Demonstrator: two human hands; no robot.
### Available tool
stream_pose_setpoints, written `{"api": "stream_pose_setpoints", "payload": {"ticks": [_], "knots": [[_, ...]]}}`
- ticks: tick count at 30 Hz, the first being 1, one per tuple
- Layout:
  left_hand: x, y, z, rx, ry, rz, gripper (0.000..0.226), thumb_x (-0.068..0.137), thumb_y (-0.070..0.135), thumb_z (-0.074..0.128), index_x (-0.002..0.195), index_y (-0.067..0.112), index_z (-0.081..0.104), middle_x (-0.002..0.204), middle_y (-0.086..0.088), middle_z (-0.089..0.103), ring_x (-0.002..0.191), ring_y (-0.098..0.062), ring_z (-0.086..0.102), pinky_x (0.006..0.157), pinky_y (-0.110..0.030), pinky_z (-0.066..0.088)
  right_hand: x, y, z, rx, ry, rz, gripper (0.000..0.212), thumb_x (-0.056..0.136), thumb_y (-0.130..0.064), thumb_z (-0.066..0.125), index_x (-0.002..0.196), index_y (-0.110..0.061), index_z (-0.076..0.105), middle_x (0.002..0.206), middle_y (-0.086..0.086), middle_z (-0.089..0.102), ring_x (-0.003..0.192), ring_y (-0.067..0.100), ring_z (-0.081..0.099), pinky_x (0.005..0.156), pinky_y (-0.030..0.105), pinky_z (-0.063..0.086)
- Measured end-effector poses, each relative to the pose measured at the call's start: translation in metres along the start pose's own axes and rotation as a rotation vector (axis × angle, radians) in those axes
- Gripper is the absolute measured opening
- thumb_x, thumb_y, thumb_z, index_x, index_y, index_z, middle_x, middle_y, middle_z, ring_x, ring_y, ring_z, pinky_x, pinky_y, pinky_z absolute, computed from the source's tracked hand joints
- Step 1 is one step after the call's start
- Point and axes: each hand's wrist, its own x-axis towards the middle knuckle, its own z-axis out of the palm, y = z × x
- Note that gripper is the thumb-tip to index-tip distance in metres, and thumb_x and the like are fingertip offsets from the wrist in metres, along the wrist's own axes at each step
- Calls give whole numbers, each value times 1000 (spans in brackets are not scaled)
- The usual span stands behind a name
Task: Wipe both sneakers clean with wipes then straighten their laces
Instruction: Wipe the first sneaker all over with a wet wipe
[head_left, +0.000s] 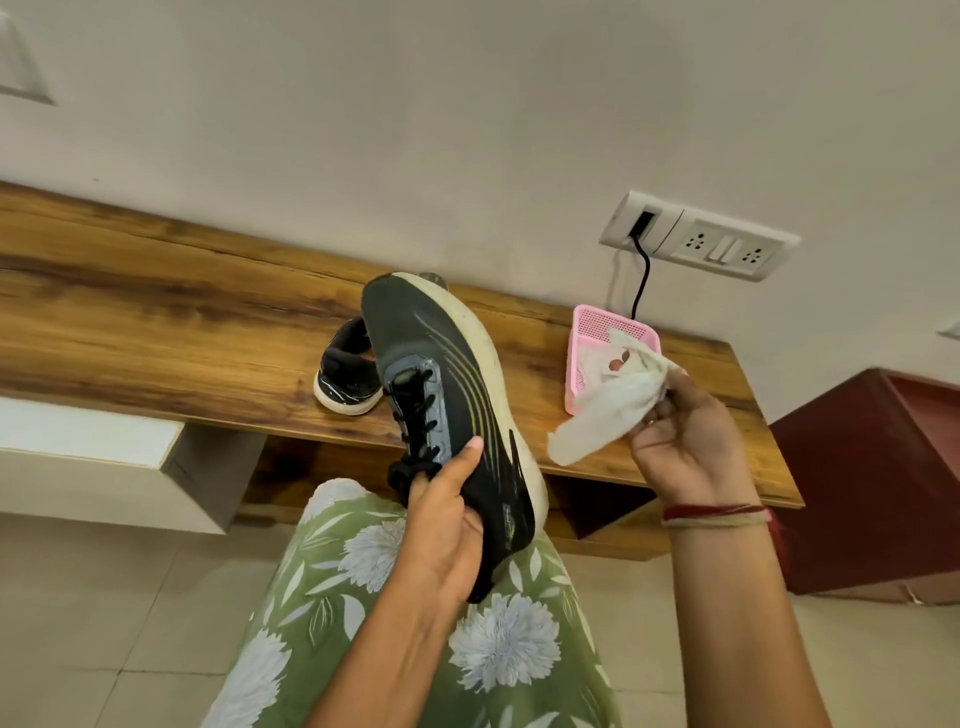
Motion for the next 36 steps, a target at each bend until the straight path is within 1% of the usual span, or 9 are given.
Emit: {"api": "stream_pose_setpoints", "payload": {"ticks": [4, 9, 16, 19, 21, 24, 28, 33, 36], "knots": [[-1, 5, 0, -37, -2, -46, 46, 85, 6, 63, 130, 5, 55, 115, -14, 69, 101, -24, 68, 70, -33, 59, 5, 0, -9, -19, -56, 98, 30, 89, -25, 53, 108, -2, 59, 112, 16, 66, 102, 26, 65, 78, 43, 55], [-1, 8, -3, -6, -20, -64, 43, 84, 9, 63, 126, 5, 59, 116, -14, 69, 108, -26, 65, 85, -38, 54, 12, 10, 8, -218, -195, 25, 35, 83, -1, 56, 118, 2, 54, 101, 20, 68, 82, 26, 69, 76, 42, 56], [-5, 10, -5, 166, -52, -135, 15, 83, 6, 56, 91, 5, 68, 81, -12, 72, 72, -24, 66, 69, -34, 53, 55, 24, 76, -1291, -498, -832, 29, 86, 3, 54, 104, -12, 70, 102, -1, 68, 94, 13, 63, 80, 12, 46], [-5, 6, -4, 282, -65, -124, 24, 74, 9, 60, 96, 3, 69, 87, -15, 72, 72, -27, 67, 64, -33, 52, 76, 29, 93, -1548, -600, -1016, 41, 83, 5, 53, 120, -11, 61, 105, 3, 70, 99, 19, 64, 88, 17, 44], [-4, 5, -4, 298, -50, -104, 34, 74, 9, 60, 107, 1, 66, 93, -16, 73, 76, -28, 69, 62, -33, 53, 84, 30, 95, -1670, -657, -1030, 46, 83, 5, 52, 127, -10, 53, 103, 8, 70, 99, 24, 65, 90, 29, 47], [-3, 5, -3, 303, -26, -80, 36, 77, 5, 60, 113, 2, 64, 98, -18, 72, 84, -31, 68, 67, -35, 53, 89, 29, 90, -1808, -762, -1062, 33, 86, 1, 51, 116, -6, 62, 104, 12, 70, 99, 30, 65, 88, 39, 49], [-6, 3, -2, 367, 39, -37, 24, 82, 2, 59, 106, 7, 60, 94, -19, 71, 85, -34, 67, 74, -41, 55, 83, 33, 84, -1828, -747, -1201, 34, 83, -4, 47, 110, -6, 67, 109, 12, 68, 102, 31, 63, 89, 39, 48], [-5, 2, -3, 354, 43, -36, 35, 80, 4, 61, 115, 3, 60, 101, -20, 71, 93, -37, 67, 74, -41, 53, 84, 39, 83, -1976, -743, -1014, 35, 85, 0, 49, 114, -9, 66, 111, 15, 67, 104, 34, 60, 89, 43, 46], [-5, 6, -3, 318, 57, -24, 35, 80, 4, 61, 115, 3, 60, 102, -20, 70, 92, -36, 67, 71, -39, 53, 74, 43, 74, -1884, -769, -1058, 36, 82, 7, 51, 113, -6, 67, 110, 15, 67, 103, 33, 62, 91, 40, 47]]}}
